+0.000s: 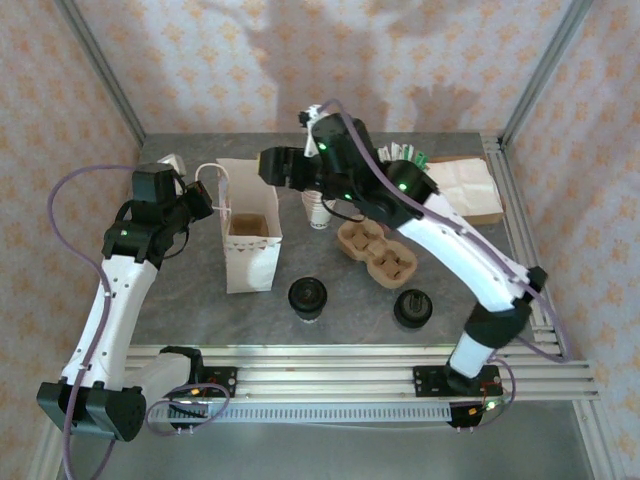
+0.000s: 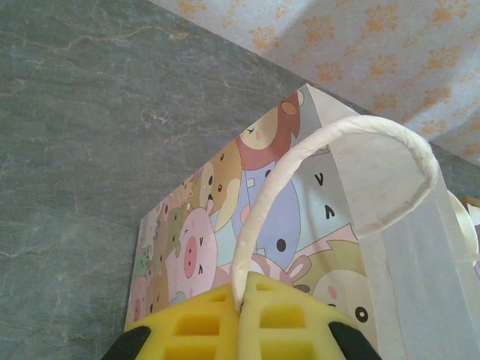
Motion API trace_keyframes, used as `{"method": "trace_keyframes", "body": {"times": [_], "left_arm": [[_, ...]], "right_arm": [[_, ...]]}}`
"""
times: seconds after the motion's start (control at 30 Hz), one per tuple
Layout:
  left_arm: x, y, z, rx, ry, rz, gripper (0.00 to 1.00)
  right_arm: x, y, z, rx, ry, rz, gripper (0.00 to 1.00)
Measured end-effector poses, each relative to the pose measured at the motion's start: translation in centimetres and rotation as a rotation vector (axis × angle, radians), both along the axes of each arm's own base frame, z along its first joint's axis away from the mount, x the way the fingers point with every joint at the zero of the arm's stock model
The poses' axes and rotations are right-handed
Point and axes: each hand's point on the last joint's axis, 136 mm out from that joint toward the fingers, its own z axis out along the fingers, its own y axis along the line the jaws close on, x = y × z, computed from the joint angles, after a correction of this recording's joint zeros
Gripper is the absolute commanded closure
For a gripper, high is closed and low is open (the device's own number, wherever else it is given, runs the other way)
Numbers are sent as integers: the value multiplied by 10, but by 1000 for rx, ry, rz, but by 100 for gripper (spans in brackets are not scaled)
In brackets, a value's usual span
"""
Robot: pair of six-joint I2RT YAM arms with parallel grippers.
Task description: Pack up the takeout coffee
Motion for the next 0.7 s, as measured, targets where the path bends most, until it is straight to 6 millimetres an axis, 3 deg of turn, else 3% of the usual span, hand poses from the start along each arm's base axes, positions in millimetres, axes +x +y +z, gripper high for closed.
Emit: {"method": "trace_keyframes", "body": {"times": [0.23,0.47,0.57,0.7], "left_arm": [[1,0,-2,18,5,-12,100],[2,2,-9,37,28,-10,100],[2,4,-13,48,47,-6,100],[6,5,-9,56,47,-4,100]], "right_arm": [[-21,-70,5,-41,-153,-100,15],[-50,-142,-16,-152,-266,-162,8],[-56,-158,-37,-227,-249,-173,8],[-61,-159,-82,-347,-158,-133,8]]}}
